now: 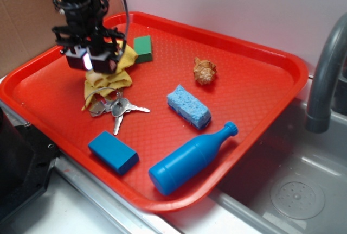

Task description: Grab the yellow cloth.

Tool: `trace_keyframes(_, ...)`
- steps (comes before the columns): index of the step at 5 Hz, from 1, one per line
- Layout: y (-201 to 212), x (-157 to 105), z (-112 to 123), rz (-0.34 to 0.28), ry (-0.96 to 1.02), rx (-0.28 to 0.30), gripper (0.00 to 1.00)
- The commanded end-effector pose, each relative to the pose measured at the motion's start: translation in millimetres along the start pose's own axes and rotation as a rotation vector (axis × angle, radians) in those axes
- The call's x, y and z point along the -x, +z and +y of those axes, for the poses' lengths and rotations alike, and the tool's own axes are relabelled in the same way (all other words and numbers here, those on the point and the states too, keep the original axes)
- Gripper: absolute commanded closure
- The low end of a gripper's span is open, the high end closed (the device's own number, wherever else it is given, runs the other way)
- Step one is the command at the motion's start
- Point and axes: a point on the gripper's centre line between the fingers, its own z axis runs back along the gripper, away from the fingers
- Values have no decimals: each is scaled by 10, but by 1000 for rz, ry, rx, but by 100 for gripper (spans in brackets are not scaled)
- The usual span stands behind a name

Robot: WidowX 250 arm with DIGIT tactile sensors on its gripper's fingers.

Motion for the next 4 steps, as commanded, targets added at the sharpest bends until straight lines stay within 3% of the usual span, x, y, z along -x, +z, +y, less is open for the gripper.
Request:
trace_keyframes(1,1116,157,-30,-176,-122,43,100)
trace_keyframes(3,1918,445,-111,-215,-209,101,100)
trace_keyframes(4,1757,321,13,-190,-115,127,66)
